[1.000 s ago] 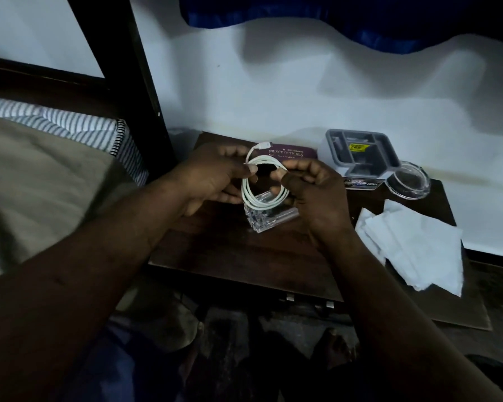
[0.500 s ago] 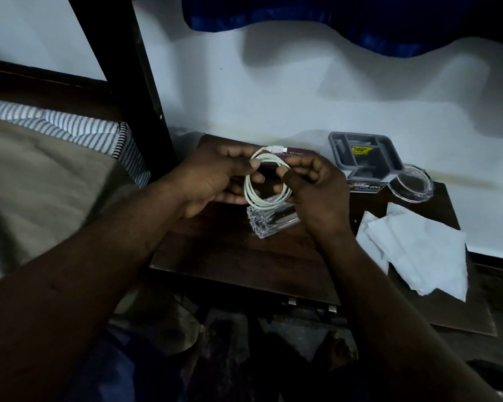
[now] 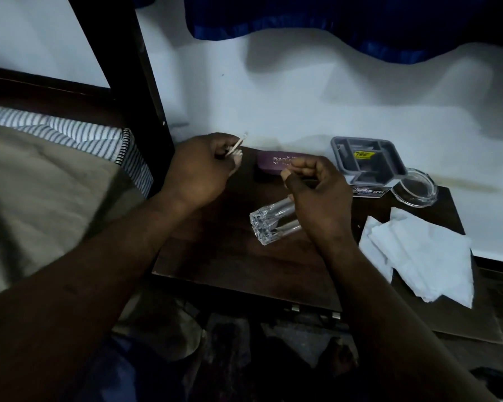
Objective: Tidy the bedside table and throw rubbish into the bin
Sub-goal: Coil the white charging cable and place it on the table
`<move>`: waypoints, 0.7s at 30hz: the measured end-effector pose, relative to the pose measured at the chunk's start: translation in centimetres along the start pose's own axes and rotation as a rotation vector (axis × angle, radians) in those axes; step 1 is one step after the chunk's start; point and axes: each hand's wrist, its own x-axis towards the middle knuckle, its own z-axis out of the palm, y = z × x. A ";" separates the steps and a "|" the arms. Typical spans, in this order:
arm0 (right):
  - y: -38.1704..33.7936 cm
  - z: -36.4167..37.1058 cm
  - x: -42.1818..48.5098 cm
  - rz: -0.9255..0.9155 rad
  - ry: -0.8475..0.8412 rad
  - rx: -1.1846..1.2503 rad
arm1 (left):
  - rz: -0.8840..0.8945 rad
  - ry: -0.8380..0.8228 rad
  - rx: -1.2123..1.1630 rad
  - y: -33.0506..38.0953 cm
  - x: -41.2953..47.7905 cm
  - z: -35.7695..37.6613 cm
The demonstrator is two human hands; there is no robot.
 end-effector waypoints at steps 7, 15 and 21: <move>-0.2 -1.6 0.1 -0.055 0.044 -0.096 | 0.260 -0.042 0.610 -1.9 1.4 1.8; 0.1 -2.2 0.6 -0.066 0.043 -0.131 | 0.269 -0.100 0.640 -1.9 2.9 2.7; 0.3 -1.7 0.6 -0.106 0.017 -0.163 | 0.208 -0.119 0.424 -2.4 3.1 2.5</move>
